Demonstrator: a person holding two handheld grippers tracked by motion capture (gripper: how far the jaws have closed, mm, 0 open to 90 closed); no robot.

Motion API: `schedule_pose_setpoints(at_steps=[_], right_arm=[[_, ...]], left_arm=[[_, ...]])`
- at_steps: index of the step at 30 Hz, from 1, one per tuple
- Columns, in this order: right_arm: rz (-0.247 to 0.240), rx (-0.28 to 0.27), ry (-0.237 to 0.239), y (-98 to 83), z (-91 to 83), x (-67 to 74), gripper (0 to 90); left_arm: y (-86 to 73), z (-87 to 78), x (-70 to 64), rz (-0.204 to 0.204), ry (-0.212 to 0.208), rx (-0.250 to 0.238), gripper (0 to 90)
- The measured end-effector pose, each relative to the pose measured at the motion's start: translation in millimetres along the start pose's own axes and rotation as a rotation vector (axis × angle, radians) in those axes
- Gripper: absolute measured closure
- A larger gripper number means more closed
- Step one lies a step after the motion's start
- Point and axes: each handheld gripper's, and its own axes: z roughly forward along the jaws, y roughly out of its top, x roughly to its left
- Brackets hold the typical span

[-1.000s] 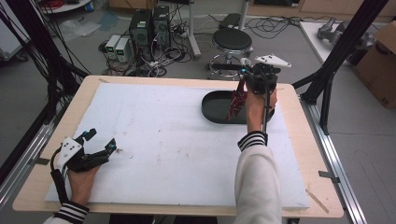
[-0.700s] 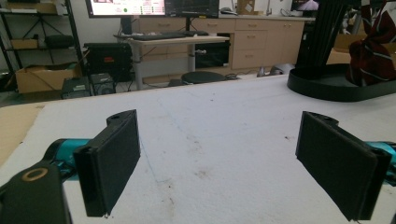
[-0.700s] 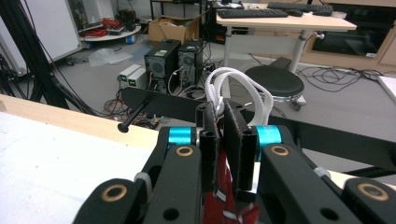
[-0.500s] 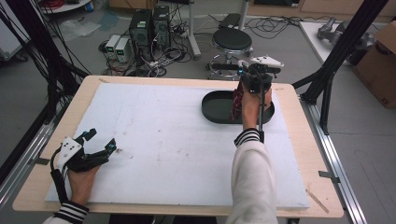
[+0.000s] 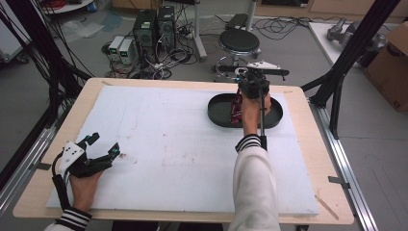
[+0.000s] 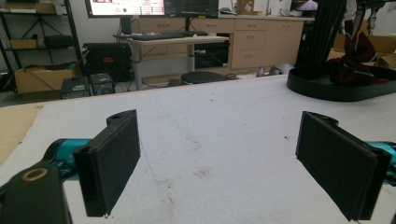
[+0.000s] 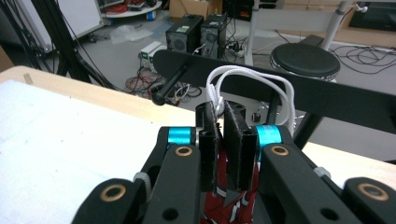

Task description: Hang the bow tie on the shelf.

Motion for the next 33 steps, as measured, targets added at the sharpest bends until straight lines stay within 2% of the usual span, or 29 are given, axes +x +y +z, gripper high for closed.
schedule_pose_setpoints(at_steps=[5, 14, 25, 27, 29, 30, 31, 33], right_arm=[[-0.018, 0.025, 0.017, -1.6, 3.4, 1.5, 83.9], [-0.014, 0.106, 0.04, -7.9, 10.0, -1.6, 83.7], [-0.041, 0.143, 0.057, -10.4, 7.7, -6.2, 81.2], [-0.031, 0.156, 0.07, -12.1, 9.5, -8.5, 74.1], [-0.028, 0.16, 0.078, -12.5, 10.2, -8.4, 70.6], [-0.037, 0.161, 0.092, -12.7, 11.7, -6.9, 54.9], [-0.037, 0.161, 0.092, -12.7, 11.7, -6.9, 54.9], [-0.041, 0.156, 0.084, -12.3, 11.7, -3.5, 34.2]], left_arm=[[0.1, 0.0, 0.0, 0.001, -0.001, 0.0, 14.2], [0.0, 0.0, 0.0, 0.0, 0.0, 0.0, 14.2], [0.2, 0.8, -0.2, -0.001, 0.002, 0.005, 14.2], [0.2, 0.5, -0.3, 0.002, 0.001, 0.006, 14.2], [0.2, 0.4, -0.4, 0.002, 0.003, 0.004, 14.2], [0.2, 0.5, -0.3, 0.0, 0.003, 0.003, 14.2], [0.2, 0.5, -0.2, 0.001, 0.002, 0.004, 14.2], [0.2, 0.5, -0.3, 0.0, 0.002, 0.004, 14.2]])
